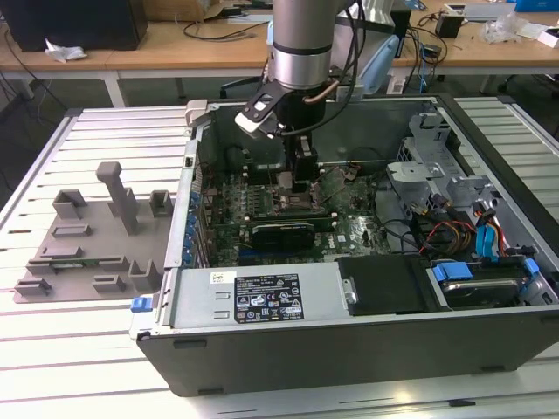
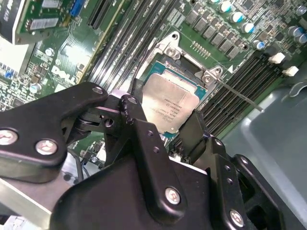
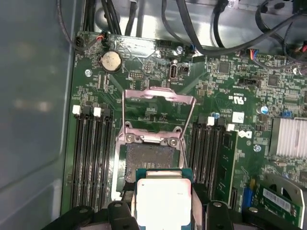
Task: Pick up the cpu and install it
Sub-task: 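Place the cpu into insertion slot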
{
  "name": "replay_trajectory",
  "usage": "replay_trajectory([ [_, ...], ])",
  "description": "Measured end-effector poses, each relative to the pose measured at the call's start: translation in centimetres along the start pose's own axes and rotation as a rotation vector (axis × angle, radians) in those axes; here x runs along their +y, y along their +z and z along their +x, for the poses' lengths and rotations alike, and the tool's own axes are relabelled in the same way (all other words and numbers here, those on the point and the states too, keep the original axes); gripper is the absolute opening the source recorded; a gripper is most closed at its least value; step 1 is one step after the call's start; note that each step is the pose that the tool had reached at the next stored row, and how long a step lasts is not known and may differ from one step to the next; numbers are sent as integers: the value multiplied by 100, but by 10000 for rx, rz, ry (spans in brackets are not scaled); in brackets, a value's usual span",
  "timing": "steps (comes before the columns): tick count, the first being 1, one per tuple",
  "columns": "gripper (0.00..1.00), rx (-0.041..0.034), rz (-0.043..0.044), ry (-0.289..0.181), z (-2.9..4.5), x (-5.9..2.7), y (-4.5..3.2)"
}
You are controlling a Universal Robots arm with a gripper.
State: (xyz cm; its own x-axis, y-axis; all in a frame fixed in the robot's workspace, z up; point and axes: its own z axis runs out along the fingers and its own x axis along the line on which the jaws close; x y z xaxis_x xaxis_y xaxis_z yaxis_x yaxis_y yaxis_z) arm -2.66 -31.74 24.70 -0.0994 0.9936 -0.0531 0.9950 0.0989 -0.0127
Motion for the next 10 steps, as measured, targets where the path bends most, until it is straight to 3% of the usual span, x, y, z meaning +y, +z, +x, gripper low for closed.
replay_trajectory([
  [5,55,-1,0,-18,3,32,87],
  [10,55,0,8,116,9,43,224],
])
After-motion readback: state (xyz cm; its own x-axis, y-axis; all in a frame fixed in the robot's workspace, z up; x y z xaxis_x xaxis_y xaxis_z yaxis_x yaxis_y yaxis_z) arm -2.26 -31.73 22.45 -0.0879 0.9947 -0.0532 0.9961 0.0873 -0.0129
